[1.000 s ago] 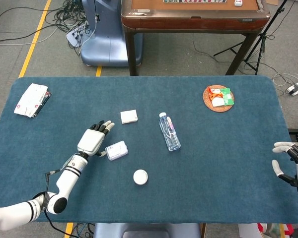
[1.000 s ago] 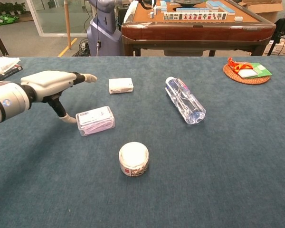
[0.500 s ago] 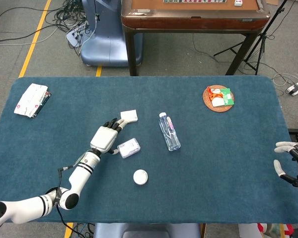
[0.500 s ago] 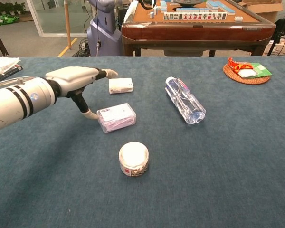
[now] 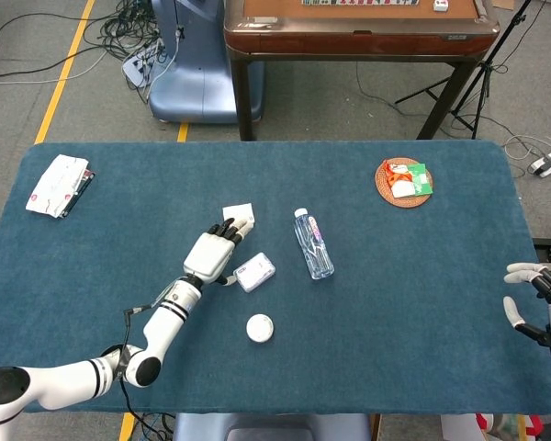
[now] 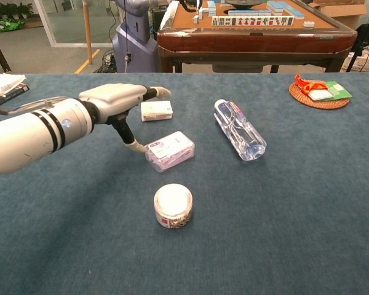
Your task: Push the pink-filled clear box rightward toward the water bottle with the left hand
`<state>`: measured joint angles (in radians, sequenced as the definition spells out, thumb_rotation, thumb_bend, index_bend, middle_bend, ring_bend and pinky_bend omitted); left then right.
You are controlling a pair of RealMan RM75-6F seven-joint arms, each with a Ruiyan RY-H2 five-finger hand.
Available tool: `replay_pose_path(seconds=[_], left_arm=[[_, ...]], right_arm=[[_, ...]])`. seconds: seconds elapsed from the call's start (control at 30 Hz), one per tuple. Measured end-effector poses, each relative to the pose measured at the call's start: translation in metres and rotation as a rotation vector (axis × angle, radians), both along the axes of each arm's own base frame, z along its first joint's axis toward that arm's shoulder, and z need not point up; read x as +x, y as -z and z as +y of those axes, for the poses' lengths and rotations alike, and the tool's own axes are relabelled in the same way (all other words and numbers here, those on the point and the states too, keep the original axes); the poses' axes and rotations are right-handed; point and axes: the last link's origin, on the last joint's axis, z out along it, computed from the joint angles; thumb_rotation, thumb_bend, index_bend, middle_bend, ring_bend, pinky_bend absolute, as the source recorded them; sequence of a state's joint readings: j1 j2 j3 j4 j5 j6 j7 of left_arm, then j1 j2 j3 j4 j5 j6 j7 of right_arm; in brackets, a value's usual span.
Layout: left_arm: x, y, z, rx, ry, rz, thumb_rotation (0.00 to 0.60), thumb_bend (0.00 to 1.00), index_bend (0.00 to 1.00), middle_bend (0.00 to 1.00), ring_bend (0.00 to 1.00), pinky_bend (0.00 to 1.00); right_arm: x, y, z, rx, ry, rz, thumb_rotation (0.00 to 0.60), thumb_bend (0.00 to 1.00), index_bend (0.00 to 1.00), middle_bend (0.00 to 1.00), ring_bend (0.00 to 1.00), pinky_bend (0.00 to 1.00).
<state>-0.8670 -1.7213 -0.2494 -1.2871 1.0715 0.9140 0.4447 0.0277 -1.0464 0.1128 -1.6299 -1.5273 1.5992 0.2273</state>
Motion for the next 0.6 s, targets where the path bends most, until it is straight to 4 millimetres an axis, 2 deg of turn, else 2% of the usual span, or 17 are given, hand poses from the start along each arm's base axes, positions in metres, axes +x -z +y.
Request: replay_pose_path(seconds=[0.23, 0.37, 0.47, 0.53, 0.6], left_arm=[[-0.017, -0.034, -0.018, 0.079, 0.001, 0.035, 0.600, 0.04, 0.00, 0.00, 0.00, 0.15], [-0.041, -0.065, -0.038, 0.129, -0.026, 0.089, 0.600, 0.04, 0.00, 0.00, 0.00, 0.15], [-0.064, -0.090, -0.056, 0.157, -0.056, 0.144, 0.600, 0.04, 0.00, 0.00, 0.01, 0.17], [-0.079, -0.104, -0.069, 0.175, -0.073, 0.176, 0.600, 0.04, 0.01, 0.00, 0.04, 0.23], [-0.097, -0.120, -0.087, 0.199, -0.091, 0.206, 0.600, 0.04, 0.04, 0.03, 0.06, 0.26]], right_arm=[[-0.001, 0.004, -0.002, 0.015, 0.006, 0.008, 0.600, 0.36, 0.43, 0.35, 0.38, 0.54], [0.000, 0.005, -0.001, 0.025, 0.007, 0.028, 0.600, 0.34, 0.43, 0.35, 0.38, 0.54], [0.001, 0.005, -0.001, 0.026, 0.008, 0.047, 0.600, 0.23, 0.43, 0.35, 0.38, 0.54], [0.001, 0.005, 0.000, 0.023, 0.010, 0.057, 0.600, 0.13, 0.43, 0.35, 0.38, 0.54], [0.001, 0.005, 0.000, 0.019, 0.015, 0.074, 0.600, 0.09, 0.43, 0.35, 0.38, 0.54]])
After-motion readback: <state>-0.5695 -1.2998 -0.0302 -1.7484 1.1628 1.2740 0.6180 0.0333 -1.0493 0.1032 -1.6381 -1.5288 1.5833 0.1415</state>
